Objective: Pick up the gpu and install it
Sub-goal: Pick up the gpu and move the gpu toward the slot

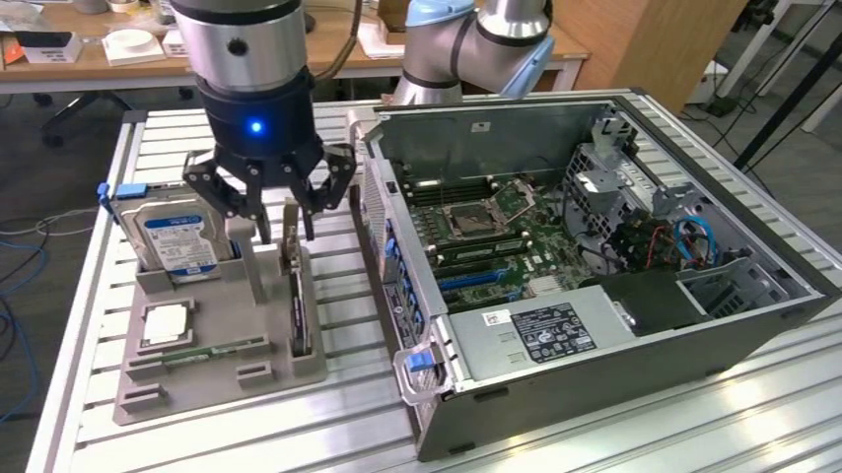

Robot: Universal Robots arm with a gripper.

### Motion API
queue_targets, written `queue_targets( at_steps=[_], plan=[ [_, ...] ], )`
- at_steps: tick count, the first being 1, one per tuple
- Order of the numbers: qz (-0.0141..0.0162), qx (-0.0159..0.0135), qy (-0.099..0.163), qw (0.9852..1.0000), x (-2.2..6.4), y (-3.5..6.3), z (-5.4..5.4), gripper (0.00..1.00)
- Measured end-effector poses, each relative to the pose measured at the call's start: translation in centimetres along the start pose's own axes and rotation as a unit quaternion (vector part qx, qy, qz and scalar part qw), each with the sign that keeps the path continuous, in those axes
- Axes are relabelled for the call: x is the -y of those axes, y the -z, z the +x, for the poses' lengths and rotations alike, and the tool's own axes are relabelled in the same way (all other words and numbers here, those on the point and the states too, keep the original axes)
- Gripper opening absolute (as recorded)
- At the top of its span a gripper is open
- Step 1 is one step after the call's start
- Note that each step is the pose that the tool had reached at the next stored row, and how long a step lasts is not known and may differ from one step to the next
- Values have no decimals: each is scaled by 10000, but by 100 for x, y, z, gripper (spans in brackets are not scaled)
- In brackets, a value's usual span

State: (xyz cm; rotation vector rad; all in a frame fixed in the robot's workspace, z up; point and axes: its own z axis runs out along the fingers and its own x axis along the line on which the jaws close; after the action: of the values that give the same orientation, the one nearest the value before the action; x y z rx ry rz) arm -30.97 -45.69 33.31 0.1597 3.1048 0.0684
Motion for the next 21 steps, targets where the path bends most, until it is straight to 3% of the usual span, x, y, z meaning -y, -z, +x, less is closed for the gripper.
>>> queue_targets(
  at_steps=[12,21],
  plan=[
    [0,0,0,10000,33,-217,4,47],
    [0,0,0,10000,104,-379,2,47]
  ],
)
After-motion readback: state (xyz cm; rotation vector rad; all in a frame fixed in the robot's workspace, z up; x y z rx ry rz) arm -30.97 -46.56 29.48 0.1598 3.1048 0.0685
